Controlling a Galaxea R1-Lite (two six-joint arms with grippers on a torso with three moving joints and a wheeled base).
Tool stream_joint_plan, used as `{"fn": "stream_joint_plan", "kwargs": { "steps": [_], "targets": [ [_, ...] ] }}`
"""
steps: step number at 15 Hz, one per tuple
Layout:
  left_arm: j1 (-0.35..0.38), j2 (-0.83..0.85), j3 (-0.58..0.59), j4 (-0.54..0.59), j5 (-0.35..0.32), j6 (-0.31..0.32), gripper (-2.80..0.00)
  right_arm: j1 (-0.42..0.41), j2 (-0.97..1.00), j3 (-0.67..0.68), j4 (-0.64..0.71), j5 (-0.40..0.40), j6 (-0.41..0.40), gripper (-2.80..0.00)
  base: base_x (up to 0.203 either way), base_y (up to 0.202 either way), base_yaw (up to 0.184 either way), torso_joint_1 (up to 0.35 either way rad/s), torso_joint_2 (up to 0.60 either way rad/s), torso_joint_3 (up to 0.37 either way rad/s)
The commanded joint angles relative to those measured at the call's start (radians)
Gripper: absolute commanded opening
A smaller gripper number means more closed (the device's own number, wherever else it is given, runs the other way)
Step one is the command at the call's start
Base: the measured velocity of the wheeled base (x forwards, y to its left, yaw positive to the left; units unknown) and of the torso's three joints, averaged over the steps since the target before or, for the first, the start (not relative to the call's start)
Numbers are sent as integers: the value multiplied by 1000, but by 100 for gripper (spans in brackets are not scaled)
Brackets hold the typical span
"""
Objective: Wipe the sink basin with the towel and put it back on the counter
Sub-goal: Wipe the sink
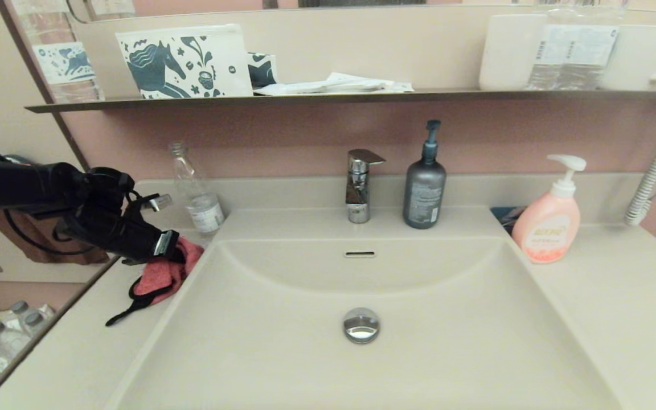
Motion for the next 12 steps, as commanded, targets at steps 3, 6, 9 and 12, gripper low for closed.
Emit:
{"fn": "stream_joint_plan", "kwargs": {
  "steps": [3,6,9,12],
  "targets": [
    [5,-47,101,36,40,0,-280,0,1,0,0,0,0,-280,0,0,0,0,0,0],
    [21,-84,211,36,44,2,-280,0,1,0,0,0,0,-280,0,0,0,0,0,0],
    [60,-112,304,35,45,34,-280,0,1,0,0,0,0,-280,0,0,0,0,0,0],
    [114,-136,378,35,50,80,-280,0,1,0,0,0,0,-280,0,0,0,0,0,0]
  ]
}}
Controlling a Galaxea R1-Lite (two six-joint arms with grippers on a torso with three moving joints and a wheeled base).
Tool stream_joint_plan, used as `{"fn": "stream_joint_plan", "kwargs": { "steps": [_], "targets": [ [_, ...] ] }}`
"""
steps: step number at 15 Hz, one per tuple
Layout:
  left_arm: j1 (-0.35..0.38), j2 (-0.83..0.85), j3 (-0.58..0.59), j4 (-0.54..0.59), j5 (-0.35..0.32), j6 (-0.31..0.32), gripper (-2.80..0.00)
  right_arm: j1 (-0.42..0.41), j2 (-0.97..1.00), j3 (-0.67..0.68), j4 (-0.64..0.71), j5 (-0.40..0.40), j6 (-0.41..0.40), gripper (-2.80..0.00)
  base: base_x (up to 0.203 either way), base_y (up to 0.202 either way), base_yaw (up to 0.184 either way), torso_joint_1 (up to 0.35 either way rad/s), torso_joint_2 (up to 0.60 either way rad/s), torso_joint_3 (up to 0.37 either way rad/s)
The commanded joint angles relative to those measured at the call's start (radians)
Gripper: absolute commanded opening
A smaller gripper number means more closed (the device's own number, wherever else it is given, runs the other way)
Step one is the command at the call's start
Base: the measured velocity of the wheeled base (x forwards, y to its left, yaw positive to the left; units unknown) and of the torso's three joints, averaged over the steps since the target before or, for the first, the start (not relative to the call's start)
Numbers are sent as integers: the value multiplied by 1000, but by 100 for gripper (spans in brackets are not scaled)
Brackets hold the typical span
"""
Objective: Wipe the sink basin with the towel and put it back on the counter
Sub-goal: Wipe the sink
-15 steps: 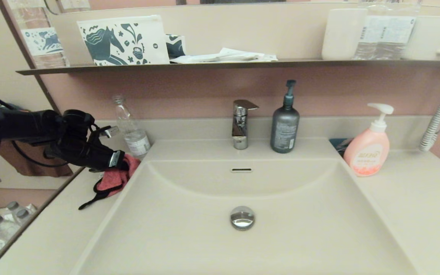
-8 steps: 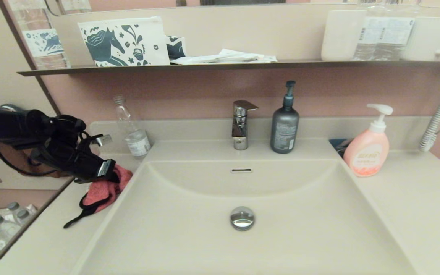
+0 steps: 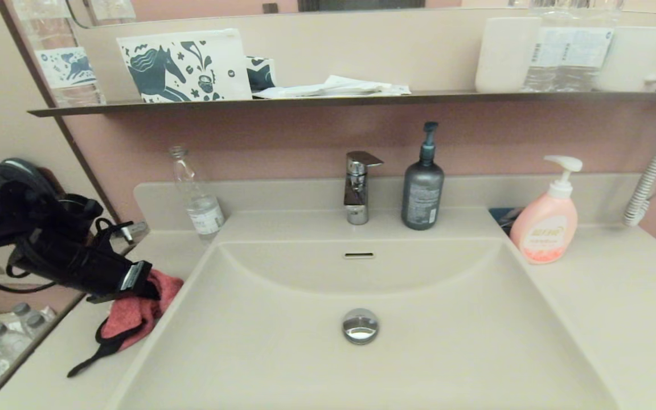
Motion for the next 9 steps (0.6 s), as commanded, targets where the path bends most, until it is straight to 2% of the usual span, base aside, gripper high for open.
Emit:
{"fn": "stream_joint_plan", "kwargs": {
  "steps": [1,6,9],
  "targets": [
    [51,-10,51,15,24,44,-280,0,1,0,0,0,0,-280,0,0,0,0,0,0],
    [123,-56,120,15,55,117,-280,0,1,0,0,0,0,-280,0,0,0,0,0,0],
    [121,-67,123,14,50,117,-280,0,1,0,0,0,0,-280,0,0,0,0,0,0]
  ]
}}
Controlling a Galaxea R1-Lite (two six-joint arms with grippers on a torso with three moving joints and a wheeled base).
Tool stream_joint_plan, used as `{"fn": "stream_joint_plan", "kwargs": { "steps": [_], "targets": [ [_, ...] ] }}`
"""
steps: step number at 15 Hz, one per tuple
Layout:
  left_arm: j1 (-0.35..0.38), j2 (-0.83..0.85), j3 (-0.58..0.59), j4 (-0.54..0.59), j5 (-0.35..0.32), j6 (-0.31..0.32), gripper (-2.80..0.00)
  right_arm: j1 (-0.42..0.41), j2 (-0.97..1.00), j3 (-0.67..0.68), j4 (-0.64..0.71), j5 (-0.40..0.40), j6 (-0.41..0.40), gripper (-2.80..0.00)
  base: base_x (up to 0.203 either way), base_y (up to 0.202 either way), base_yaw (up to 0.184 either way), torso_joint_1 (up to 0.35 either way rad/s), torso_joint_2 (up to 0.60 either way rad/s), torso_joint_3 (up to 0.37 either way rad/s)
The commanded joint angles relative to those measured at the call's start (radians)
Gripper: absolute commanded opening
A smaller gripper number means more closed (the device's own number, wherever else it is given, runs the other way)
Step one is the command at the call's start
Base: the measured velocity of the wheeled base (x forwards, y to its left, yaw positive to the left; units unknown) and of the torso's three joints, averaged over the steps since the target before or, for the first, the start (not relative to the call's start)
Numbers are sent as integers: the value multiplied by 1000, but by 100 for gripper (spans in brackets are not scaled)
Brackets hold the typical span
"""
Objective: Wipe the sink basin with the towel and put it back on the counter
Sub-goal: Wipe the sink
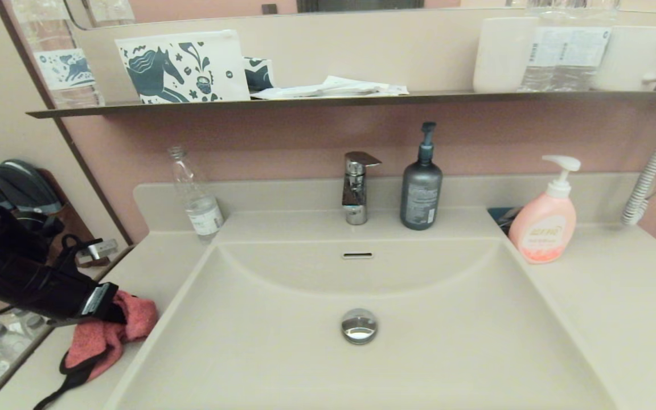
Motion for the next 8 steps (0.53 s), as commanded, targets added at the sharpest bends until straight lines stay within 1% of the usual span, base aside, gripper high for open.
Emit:
{"fn": "stream_joint_plan", "kwargs": {
  "steps": [1,4,6,8],
  "targets": [
    [-11,-7,2,-4,-2,2,-280,0,1,0,0,0,0,-280,0,0,0,0,0,0],
    [-41,-24,-28,-8,-10,-8,-280,0,1,0,0,0,0,-280,0,0,0,0,0,0],
    [-48,-20,-70,-18,-56,-17,-280,0,1,0,0,0,0,-280,0,0,0,0,0,0],
    [-62,-8,-135,-22,-71,-23,-280,0,1,0,0,0,0,-280,0,0,0,0,0,0]
  ]
}}
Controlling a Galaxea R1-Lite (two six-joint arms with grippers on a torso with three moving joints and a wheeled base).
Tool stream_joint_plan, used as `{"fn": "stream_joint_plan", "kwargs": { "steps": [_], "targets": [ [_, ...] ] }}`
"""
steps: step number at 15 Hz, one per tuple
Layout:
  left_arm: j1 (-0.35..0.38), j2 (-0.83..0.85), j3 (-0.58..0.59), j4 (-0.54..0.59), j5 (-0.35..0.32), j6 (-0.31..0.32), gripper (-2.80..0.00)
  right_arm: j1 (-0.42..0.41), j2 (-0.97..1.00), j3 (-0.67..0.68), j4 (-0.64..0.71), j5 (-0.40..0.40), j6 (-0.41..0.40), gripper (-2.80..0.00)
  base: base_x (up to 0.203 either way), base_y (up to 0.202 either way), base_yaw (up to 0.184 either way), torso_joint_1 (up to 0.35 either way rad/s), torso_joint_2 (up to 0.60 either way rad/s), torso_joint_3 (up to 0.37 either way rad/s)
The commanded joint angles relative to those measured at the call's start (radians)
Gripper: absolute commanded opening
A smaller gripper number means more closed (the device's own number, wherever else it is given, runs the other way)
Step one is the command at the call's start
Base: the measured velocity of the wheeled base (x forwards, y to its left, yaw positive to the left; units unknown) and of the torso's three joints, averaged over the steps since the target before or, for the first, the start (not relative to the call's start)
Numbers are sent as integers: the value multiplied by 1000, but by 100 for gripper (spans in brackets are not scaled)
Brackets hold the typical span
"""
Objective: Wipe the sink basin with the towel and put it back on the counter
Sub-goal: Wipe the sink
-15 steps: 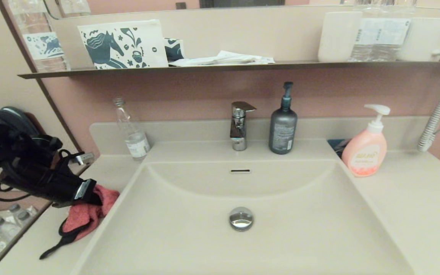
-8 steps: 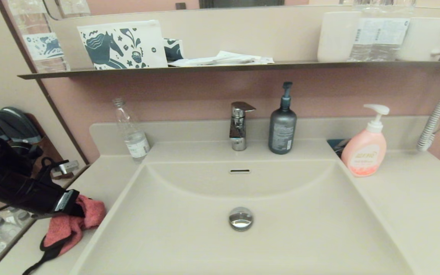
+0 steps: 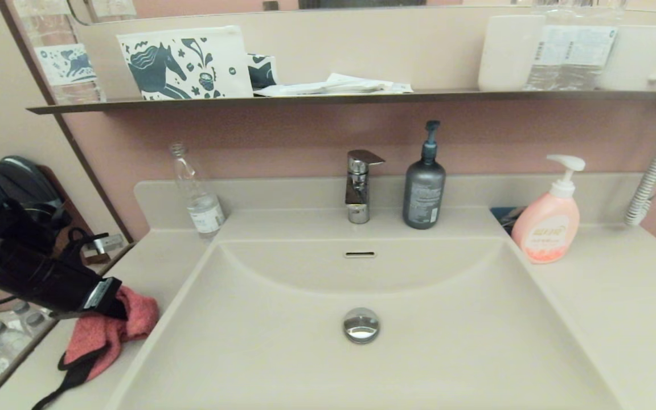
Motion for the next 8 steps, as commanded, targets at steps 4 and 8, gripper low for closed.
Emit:
{"fn": "stream_joint_plan", "kwargs": {
  "steps": [4,8],
  "targets": [
    [-54,80,-256,-18,-22,-48,-280,0,1,0,0,0,0,-280,0,0,0,0,0,0],
    [-102,183,-390,-18,-24,-129,-280,0,1,0,0,0,0,-280,0,0,0,0,0,0]
  ]
}}
